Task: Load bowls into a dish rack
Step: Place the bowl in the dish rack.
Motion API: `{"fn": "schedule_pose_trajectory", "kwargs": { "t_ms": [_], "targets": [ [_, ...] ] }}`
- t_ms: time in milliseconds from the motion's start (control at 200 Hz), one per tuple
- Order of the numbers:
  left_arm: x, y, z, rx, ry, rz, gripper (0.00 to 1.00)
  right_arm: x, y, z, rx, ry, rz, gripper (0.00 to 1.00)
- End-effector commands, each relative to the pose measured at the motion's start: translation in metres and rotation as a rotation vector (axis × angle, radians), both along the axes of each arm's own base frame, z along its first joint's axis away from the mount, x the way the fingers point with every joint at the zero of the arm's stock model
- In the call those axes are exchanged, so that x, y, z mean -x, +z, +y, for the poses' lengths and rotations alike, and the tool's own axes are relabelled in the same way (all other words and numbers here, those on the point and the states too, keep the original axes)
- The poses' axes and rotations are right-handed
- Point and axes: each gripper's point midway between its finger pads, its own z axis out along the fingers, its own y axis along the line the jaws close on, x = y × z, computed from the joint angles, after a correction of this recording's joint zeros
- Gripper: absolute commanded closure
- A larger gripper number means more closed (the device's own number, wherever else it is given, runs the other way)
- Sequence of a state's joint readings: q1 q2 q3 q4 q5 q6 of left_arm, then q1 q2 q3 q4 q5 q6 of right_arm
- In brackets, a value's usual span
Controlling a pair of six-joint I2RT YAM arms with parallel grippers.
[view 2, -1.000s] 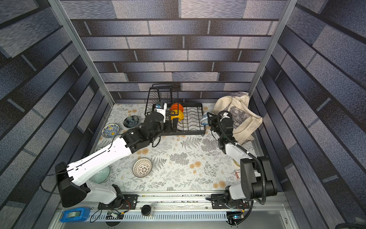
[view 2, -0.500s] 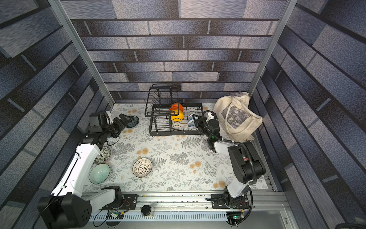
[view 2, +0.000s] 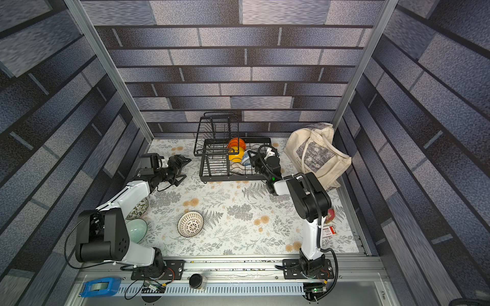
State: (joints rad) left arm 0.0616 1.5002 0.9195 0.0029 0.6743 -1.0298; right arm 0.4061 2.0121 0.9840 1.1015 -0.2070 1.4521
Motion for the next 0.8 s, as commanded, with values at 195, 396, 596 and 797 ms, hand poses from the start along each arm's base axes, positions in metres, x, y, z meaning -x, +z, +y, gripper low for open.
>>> {"fn": "schedule_pose_trajectory", "kwargs": {
  "t_ms": [195, 396, 596, 797],
  "targets": [
    [-0.025, 0.01, -0.031, 0.073, -0.102, -0.012, 0.0, -0.02, 0.033, 0.029, -0.114, 0.022, -0.113, 1.0],
    [-0.025, -0.002, -0.03, 0.077, -0.102, 0.012, 0.0, -0.023, 0.023, 0.045, -0.143, 0.033, -0.094, 1.0],
    [-0.024, -0.009, -0.03, 0.083, -0.101, 0.033, 0.0, -0.022, 0.018, 0.054, -0.15, 0.047, -0.089, 1.0],
    [-0.023, -0.01, -0.028, 0.08, -0.099, 0.039, 0.0, -0.018, 0.018, 0.058, -0.15, 0.051, -0.099, 1.0]
  ]
}}
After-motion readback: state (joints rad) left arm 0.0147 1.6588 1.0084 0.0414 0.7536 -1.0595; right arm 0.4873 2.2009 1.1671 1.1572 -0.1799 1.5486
